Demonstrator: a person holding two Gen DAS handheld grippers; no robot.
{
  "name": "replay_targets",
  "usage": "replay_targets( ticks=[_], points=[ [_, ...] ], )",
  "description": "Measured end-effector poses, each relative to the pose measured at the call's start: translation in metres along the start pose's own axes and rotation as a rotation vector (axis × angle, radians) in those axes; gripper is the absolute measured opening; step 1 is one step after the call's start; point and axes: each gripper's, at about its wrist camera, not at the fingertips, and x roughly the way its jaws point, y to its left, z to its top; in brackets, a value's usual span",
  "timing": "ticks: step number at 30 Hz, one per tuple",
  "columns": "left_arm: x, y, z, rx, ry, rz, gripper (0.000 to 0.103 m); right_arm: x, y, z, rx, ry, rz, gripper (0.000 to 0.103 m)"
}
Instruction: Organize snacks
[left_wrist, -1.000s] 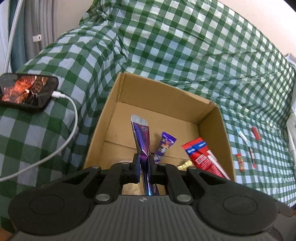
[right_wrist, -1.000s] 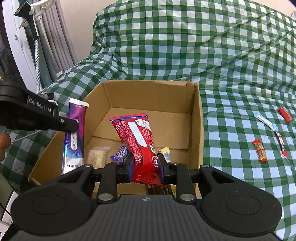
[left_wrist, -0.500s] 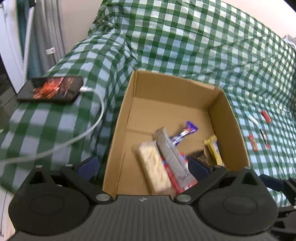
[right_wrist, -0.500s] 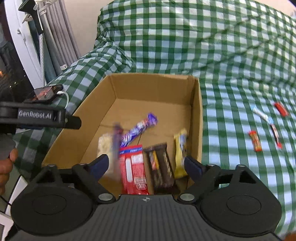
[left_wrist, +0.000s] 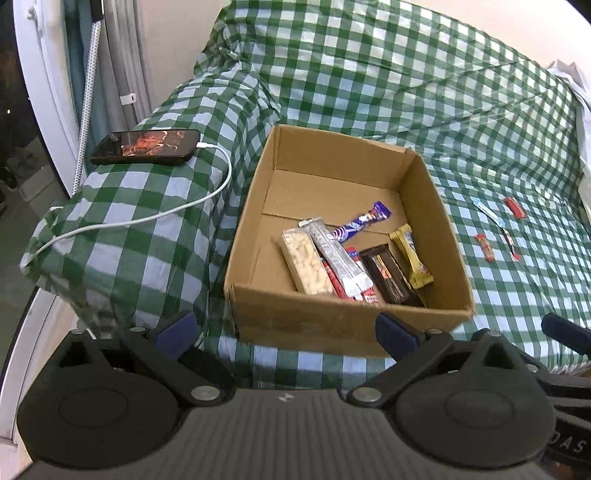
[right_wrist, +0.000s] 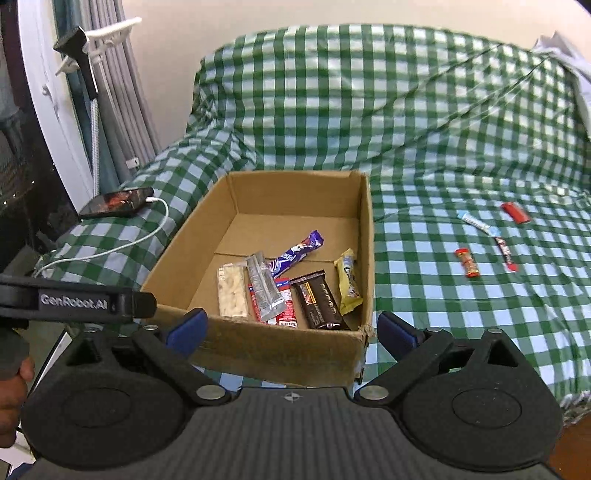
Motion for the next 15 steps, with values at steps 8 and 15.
replay_targets(
  ticks=[8,15],
  points=[
    [-0.023,-0.010,-0.021,0.031,-0.025,0.012,0.103,-0.032,-0.005,-0.013,-0.033,-0.060,-0.002,0.100],
    [-0.039,-0.013,-0.030,0.045,-0.048,0.014,0.103,-0.048,-0.002,-0.017,-0.040,-0.091,0.001,0.101]
  ],
)
